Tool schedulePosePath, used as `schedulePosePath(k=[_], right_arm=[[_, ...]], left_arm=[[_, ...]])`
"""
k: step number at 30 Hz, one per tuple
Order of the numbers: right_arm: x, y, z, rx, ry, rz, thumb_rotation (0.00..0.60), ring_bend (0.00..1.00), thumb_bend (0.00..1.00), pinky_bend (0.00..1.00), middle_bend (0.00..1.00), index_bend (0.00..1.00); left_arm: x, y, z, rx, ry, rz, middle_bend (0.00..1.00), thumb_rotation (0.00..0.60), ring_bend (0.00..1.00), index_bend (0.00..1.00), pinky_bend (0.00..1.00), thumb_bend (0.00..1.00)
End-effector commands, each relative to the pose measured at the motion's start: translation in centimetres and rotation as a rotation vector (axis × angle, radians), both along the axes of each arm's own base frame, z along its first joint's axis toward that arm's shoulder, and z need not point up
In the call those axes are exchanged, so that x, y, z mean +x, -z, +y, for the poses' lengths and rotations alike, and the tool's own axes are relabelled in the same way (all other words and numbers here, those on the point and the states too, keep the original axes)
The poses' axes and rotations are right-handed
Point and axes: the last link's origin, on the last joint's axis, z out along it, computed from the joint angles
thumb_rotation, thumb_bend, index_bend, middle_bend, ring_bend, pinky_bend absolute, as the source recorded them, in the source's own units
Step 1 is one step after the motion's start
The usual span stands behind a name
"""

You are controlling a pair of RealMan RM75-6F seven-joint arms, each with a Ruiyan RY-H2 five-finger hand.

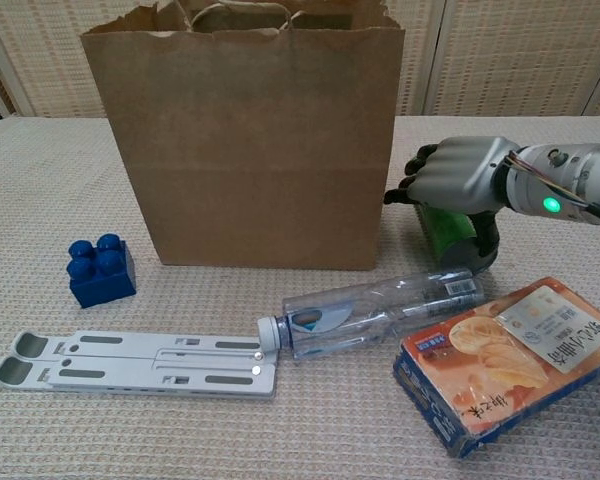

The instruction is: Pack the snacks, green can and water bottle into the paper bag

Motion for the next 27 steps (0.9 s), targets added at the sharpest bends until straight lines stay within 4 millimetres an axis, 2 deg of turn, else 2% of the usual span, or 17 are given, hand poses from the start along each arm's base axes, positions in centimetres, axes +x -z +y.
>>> schedulePosePath(k=[1,6,13,17,27], right_arm=[[-0.2,-0.4,0.1,0.001,-0.004,0.035,0.6,0.0,0.02,0.0,0.07,0.0],[-0.4,-0.9,0.3,0.01,-0.024,0.071,0.6,0.0,0.02,0.0,0.06,0.0],[0.3,-2.8,0.0,-0.024,-0.054,-0.03,0.6,0.0,0.01,0.0,0.06,0.0],[-0.3,-3.9,0.0,-0.029,-0.056,-0.018,0.6,0.0,0.01,0.0,0.06,0.0],[-1.5,-4.9,0.9,0.023,-0.142,0.066,0.6,0.0,0.01,0.0,0.06,0.0]], left_arm=[[0.0,0.0,0.0,0.0,0.0,0.0,0.0,0.6,0.0,0.0,0.0,0.36],[0.0,0.0,0.0,0.0,0.0,0.0,0.0,0.6,0.0,0.0,0.0,0.36],[0.0,0.0,0.0,0.0,0.0,0.0,0.0,0.6,0.0,0.0,0.0,0.36],[0.0,0.0,0.0,0.0,0.0,0.003,0.0,0.6,0.0,0.0,0.0,0.36],[0.0,0.0,0.0,0.002,0.0,0.004,0.0,0.6,0.0,0.0,0.0,0.36]])
